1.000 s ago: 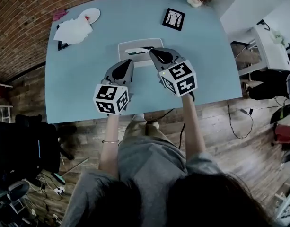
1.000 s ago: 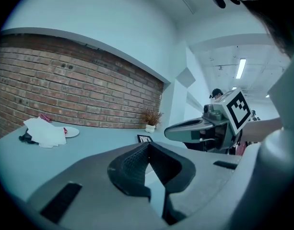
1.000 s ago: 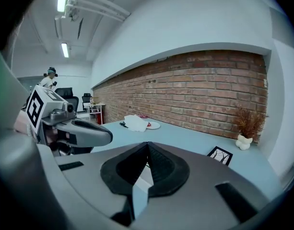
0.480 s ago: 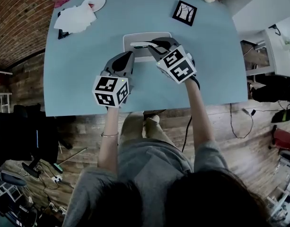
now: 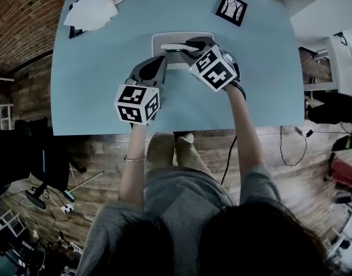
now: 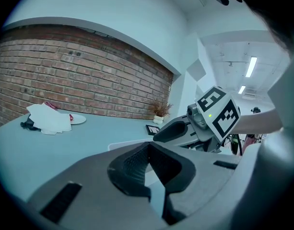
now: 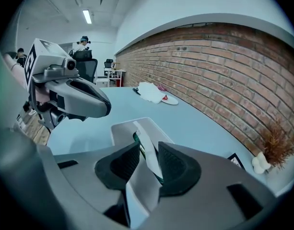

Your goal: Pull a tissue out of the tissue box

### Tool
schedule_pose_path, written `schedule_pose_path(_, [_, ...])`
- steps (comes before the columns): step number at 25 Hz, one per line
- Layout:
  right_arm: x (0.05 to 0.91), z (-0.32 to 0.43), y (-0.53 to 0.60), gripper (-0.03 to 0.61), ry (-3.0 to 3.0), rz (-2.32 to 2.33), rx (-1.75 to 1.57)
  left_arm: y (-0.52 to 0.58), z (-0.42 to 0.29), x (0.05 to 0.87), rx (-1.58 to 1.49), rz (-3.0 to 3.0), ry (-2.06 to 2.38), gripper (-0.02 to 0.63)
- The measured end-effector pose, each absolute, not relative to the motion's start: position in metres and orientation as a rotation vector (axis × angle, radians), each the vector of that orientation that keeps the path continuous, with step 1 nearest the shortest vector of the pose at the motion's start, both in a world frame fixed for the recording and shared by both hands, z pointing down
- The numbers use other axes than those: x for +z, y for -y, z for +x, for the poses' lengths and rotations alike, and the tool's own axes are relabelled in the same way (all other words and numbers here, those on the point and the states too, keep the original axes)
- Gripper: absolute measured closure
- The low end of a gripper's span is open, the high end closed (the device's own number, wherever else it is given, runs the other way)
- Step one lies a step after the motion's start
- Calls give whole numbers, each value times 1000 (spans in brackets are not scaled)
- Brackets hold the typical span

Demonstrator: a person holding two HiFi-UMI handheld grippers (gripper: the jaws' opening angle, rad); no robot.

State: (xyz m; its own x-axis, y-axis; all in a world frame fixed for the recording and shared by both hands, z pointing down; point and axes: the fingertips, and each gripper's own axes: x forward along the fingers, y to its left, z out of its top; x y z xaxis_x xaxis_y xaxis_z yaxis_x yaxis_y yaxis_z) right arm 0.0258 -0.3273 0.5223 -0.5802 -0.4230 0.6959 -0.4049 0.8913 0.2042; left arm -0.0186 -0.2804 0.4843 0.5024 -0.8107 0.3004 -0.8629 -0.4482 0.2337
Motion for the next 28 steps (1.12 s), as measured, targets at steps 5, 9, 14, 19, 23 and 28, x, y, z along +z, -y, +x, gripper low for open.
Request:
schedule_pose_path(5, [531,26,331,481,2232,588,-29,282,-17,490,213,2385,1391,611])
schedule_pose_path(9, [534,27,333,554,2207,587,-54,283,-16,493,216,2381,1391,611])
schedule_pose_path(14, [530,28,334,575,2192,587,-90,281,-16,493,218,2381,1387,611])
schedule_pose_path(19, [518,29,335,575,2204,607,-108,279,-16,490,214,2385,1387,611])
schedule_pose_path(23, [510,31,334,577,2210,618,-124,277,-14,484,210,2395,1391,611])
schedule_pose_path(28, [498,31,330,577,2220,637,-140,274,-12,473,200,2420,1393,611])
